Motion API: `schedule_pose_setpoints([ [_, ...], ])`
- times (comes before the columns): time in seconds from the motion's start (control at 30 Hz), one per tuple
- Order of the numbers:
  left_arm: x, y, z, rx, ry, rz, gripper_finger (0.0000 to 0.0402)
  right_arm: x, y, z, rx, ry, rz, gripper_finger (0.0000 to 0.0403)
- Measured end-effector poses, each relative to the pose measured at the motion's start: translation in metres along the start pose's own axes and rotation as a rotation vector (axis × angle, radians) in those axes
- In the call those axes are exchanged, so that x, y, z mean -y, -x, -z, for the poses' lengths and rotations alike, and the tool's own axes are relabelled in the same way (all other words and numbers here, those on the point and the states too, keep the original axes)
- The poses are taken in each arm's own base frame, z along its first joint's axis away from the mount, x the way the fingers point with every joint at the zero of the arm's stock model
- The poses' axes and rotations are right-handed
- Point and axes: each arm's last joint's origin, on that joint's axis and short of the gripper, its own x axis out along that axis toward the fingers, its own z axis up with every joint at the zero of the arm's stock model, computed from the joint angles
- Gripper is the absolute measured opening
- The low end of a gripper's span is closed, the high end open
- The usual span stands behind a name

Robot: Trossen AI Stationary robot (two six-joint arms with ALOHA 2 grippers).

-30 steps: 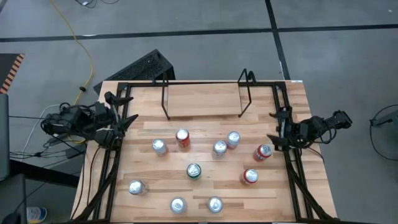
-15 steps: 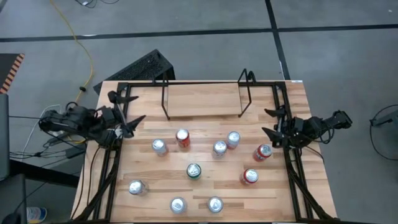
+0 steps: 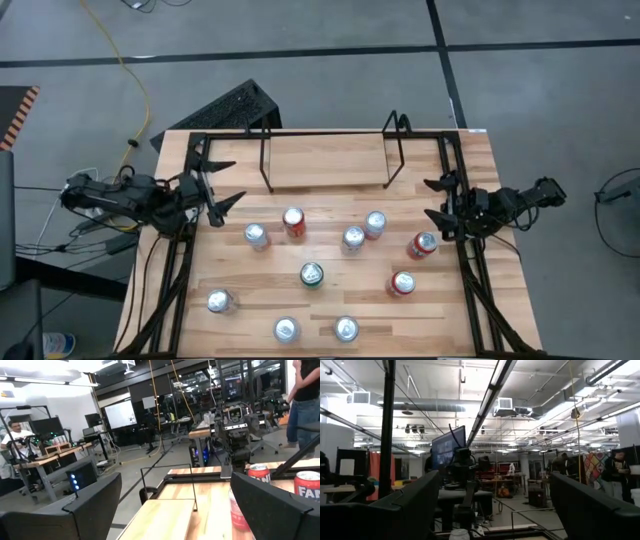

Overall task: Place canned beverage on shelf
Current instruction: Adjust the shelf

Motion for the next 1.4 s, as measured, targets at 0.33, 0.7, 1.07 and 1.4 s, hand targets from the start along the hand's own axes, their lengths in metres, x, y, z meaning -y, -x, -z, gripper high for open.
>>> schedule_pose_setpoints([
  [0.33, -0.002, -0.011, -0.026, -0.013, 0.085, -0.005, 0.0362, 0.013, -0.004, -0.023, -0.068, 0.049, 0.388, 0.0363],
  [0.7, 0.010, -0.036, -0.037, -0.165, 0.224, -0.064, 0.0362, 0.022, -0.026, -0.075, -0.396, 0.281, 1.051, 0.0355],
  [1.07, 0.023, -0.048, -0.026, -0.213, 0.515, -0.124, 0.0362, 0.024, -0.065, -0.085, -0.424, 0.421, 1.246, 0.0239],
  [1.4, 0.023, -0.049, -0.029, -0.177, 0.705, -0.154, 0.0362, 0.025, -0.088, -0.074, -0.504, 0.567, 1.206, 0.0079],
])
